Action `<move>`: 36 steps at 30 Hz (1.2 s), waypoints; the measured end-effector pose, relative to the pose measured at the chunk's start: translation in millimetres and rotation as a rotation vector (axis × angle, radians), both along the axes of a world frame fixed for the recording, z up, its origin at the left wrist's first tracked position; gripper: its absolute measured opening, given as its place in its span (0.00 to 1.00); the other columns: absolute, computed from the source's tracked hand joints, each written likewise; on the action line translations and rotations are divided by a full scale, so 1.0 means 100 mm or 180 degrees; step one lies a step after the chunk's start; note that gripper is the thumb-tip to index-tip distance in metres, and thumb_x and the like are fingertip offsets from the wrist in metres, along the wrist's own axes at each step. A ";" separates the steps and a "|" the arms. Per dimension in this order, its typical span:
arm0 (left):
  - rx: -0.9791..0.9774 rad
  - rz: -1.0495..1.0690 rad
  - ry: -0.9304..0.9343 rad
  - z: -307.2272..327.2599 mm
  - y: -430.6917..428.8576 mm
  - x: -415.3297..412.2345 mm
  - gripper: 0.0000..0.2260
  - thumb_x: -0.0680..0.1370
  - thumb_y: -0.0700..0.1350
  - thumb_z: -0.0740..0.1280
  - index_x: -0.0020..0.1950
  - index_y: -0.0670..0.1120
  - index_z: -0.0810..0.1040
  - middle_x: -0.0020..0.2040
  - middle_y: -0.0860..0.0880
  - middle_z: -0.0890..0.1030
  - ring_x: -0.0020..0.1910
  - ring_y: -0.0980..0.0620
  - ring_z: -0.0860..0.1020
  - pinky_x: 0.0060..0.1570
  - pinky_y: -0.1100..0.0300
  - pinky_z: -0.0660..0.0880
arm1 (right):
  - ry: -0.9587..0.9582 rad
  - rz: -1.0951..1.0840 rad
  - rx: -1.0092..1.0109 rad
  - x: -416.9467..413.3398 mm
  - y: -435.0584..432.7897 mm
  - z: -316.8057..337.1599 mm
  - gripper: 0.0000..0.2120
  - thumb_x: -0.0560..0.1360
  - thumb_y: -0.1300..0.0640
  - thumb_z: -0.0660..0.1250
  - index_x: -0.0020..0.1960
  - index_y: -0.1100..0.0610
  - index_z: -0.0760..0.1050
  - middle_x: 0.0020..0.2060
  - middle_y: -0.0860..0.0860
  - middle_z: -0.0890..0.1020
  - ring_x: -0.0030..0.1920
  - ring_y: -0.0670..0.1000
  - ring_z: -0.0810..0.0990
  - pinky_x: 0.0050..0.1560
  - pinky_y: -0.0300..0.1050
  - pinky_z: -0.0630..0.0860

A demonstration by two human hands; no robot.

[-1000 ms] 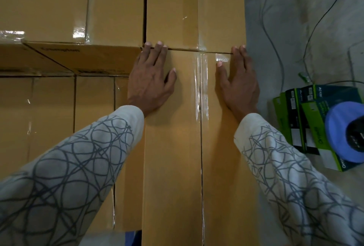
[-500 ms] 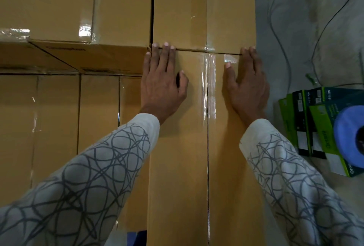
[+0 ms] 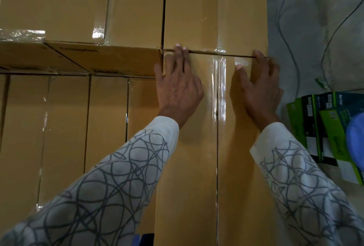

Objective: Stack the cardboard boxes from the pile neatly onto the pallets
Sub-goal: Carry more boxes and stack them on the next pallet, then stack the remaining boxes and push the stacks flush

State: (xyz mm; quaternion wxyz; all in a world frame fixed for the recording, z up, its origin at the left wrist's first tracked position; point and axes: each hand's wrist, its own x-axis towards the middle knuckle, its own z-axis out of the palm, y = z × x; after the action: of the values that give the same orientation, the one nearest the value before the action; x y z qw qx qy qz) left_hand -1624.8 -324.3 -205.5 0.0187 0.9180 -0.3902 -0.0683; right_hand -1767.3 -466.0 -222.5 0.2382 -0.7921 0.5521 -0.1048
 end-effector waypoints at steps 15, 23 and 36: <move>-0.0037 -0.0169 -0.0073 -0.07 0.14 0.12 0.31 0.84 0.57 0.48 0.84 0.42 0.55 0.83 0.45 0.58 0.69 0.41 0.65 0.63 0.43 0.63 | -0.0118 -0.0015 -0.0064 0.03 0.00 0.05 0.29 0.78 0.32 0.60 0.76 0.36 0.61 0.78 0.49 0.62 0.74 0.57 0.68 0.69 0.67 0.68; -0.0012 -0.0031 0.0091 -0.03 0.12 0.06 0.31 0.85 0.57 0.47 0.85 0.44 0.50 0.84 0.48 0.53 0.71 0.40 0.63 0.66 0.41 0.62 | 0.0060 0.0143 -0.0036 0.02 0.03 0.05 0.30 0.81 0.33 0.56 0.80 0.40 0.56 0.80 0.54 0.57 0.77 0.60 0.63 0.69 0.67 0.65; -0.0177 0.0166 0.0346 -0.04 0.22 -0.02 0.28 0.86 0.58 0.45 0.85 0.51 0.47 0.85 0.51 0.47 0.75 0.39 0.60 0.70 0.39 0.61 | 0.0379 0.0754 0.0226 -0.25 0.19 0.18 0.43 0.79 0.29 0.59 0.84 0.43 0.41 0.82 0.52 0.35 0.83 0.58 0.38 0.75 0.74 0.42</move>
State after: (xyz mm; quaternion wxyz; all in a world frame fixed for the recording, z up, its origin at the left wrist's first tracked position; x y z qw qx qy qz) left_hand -1626.6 -301.9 -209.1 0.0671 0.9219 -0.3662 -0.1068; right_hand -1792.6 -446.9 -205.0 0.2436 -0.8476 0.4713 -0.0092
